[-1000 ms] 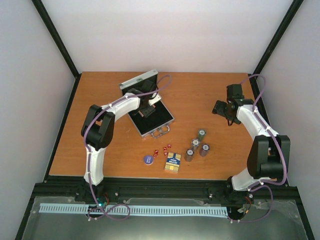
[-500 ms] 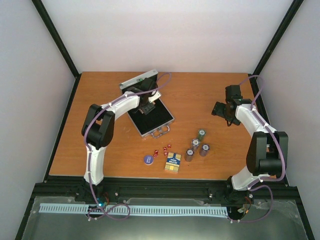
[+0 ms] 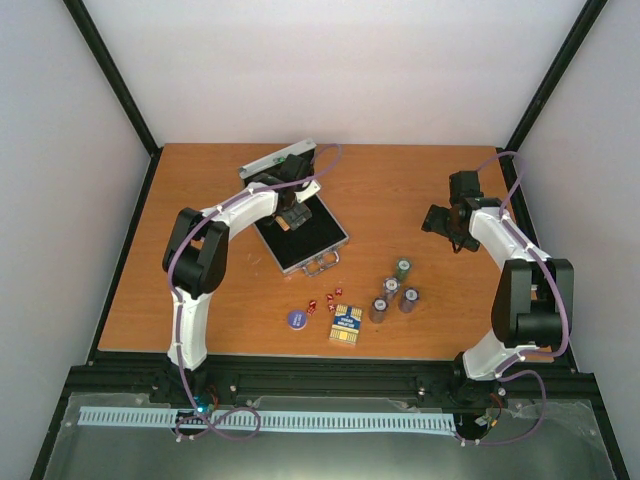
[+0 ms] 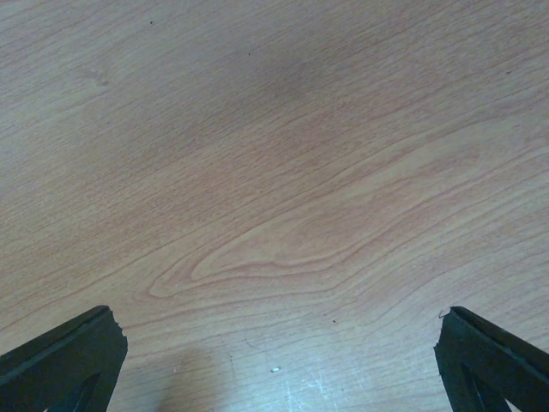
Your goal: Pack up texas hold em set
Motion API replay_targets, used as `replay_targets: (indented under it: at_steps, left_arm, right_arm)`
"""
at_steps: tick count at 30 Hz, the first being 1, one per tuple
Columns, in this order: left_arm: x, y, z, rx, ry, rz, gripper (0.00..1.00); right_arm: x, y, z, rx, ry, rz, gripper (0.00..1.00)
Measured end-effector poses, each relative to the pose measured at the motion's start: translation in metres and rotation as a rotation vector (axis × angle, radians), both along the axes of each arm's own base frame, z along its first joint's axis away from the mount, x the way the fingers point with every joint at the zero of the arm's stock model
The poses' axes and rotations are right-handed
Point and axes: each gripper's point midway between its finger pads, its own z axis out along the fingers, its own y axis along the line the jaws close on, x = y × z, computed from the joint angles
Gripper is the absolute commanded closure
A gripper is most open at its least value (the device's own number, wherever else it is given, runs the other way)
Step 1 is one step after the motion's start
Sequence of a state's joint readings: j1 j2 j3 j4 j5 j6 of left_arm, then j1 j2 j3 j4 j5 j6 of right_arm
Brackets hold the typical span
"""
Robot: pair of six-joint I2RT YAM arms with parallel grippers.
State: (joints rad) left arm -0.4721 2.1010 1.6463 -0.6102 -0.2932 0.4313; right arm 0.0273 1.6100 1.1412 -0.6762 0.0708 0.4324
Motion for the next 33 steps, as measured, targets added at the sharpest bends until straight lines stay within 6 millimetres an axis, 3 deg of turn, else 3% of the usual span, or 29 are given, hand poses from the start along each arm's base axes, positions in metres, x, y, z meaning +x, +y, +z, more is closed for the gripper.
replay_targets:
  at_steps: [9,17,21,28,33]
  left_arm:
    - [0.0,0.002,-0.001,0.004,-0.006,0.007,0.0]
    - [-0.002,-0.008,0.007,-0.083,0.006,0.036,0.0]
    - [-0.002,-0.018,0.02,-0.18,0.009,0.076,0.0]
    - [0.014,-0.032,0.046,-0.325,-0.029,0.198,0.0]
    - [0.02,-0.034,0.034,-0.378,-0.015,0.298,0.0]
  right_arm:
    - [-0.002,0.0,-0.003,0.002,0.005,0.001,0.0]
    - [0.0,0.003,-0.004,0.016,-0.005,0.005,0.0]
    - [0.001,0.005,-0.003,0.026,-0.009,0.009,0.0]
    - [-0.001,0.006,-0.008,0.032,-0.003,0.012,0.0]
    - [-0.001,0.006,-0.008,0.034,-0.003,0.013,0.0]
